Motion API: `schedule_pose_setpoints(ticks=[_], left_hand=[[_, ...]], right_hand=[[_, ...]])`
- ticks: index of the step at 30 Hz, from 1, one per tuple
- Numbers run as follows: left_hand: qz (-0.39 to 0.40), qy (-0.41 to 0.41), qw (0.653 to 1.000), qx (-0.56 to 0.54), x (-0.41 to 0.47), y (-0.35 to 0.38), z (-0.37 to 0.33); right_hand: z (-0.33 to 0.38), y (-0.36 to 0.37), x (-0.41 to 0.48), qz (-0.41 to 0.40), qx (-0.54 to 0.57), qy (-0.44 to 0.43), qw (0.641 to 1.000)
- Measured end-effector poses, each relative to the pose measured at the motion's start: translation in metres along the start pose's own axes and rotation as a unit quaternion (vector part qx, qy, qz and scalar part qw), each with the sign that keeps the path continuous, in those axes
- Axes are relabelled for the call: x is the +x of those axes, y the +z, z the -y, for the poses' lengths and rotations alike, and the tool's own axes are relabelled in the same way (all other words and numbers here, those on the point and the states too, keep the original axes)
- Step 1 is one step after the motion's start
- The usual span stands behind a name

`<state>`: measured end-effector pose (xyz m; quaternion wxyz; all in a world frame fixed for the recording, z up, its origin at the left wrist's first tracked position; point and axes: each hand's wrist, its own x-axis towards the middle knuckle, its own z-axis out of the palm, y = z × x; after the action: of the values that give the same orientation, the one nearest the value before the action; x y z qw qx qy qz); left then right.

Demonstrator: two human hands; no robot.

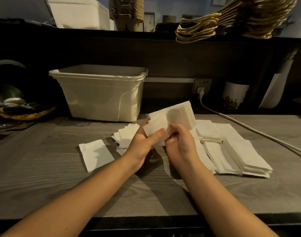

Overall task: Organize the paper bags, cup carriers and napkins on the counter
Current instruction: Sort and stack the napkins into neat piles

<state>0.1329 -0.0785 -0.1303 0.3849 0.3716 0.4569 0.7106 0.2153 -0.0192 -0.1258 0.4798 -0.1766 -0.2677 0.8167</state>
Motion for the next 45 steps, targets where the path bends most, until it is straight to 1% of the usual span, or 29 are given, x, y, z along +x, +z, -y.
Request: schedule_pose_setpoints(ticks=[2,3,5,6,7,9,10,11,13,15,16,18,20,24,27,29,33,37,45], left_hand=[[-0.003,-0.023,0.999,-0.027,-0.001,0.001,0.0],[-0.007,-0.033,0.999,-0.033,0.0,0.0,-0.001],[-0.023,-0.043,0.998,-0.026,0.002,0.0,-0.003],[-0.032,-0.046,0.998,-0.023,0.002,0.0,-0.004],[-0.041,-0.047,0.998,-0.016,0.003,0.0,-0.006],[-0.058,-0.047,0.997,0.007,0.004,0.0,-0.01],[-0.065,-0.045,0.997,0.022,0.006,0.0,-0.012],[-0.074,-0.042,0.996,0.041,0.008,0.0,-0.013],[-0.091,-0.033,0.991,0.093,0.011,0.001,-0.013],[-0.086,-0.03,0.987,0.129,0.011,0.006,-0.012],[-0.076,-0.028,0.987,0.137,0.01,0.009,-0.011],[-0.051,-0.027,0.986,0.158,0.009,0.02,-0.009],[-0.037,-0.02,0.986,0.163,0.007,0.033,-0.007],[-0.053,0.011,0.988,0.147,0.007,0.051,0.004],[-0.039,0.067,0.982,0.17,0.01,0.05,0.011],[-0.041,0.068,0.981,0.176,0.01,0.049,0.014],[-0.053,0.08,0.976,0.194,0.01,0.05,0.016],[-0.08,0.061,0.984,0.148,0.014,0.061,0.011],[-0.093,0.072,0.987,0.107,0.022,0.069,0.009]], right_hand=[[0.001,0.0,0.0,0.01,0.019,0.01,1.0],[0.002,0.001,-0.001,0.024,0.009,0.007,1.0],[0.003,0.005,-0.006,0.051,-0.055,-0.016,0.997],[0.003,0.007,-0.009,0.057,-0.109,-0.04,0.992],[0.004,0.008,-0.011,0.058,-0.183,-0.078,0.978],[0.012,0.007,-0.012,0.04,-0.341,-0.168,0.924],[0.019,0.006,-0.011,0.033,-0.388,-0.203,0.898],[0.028,0.005,-0.01,0.03,-0.416,-0.216,0.883],[0.045,0.002,-0.008,0.044,-0.467,-0.196,0.861],[0.057,-0.004,-0.009,0.068,-0.535,-0.181,0.822],[0.063,-0.008,-0.01,0.071,-0.555,-0.182,0.809],[0.072,-0.018,-0.013,0.058,-0.559,-0.183,0.807],[0.079,-0.028,-0.016,0.049,-0.547,-0.179,0.817],[0.089,-0.046,-0.018,0.064,-0.51,-0.172,0.84],[0.087,-0.054,-0.017,0.068,-0.509,-0.137,0.847],[0.084,-0.056,-0.017,0.066,-0.509,-0.12,0.85],[0.081,-0.057,-0.02,0.059,-0.528,-0.112,0.839],[0.082,-0.061,-0.02,0.049,-0.523,-0.119,0.843],[0.08,-0.063,-0.019,0.035,-0.552,-0.113,0.825]])
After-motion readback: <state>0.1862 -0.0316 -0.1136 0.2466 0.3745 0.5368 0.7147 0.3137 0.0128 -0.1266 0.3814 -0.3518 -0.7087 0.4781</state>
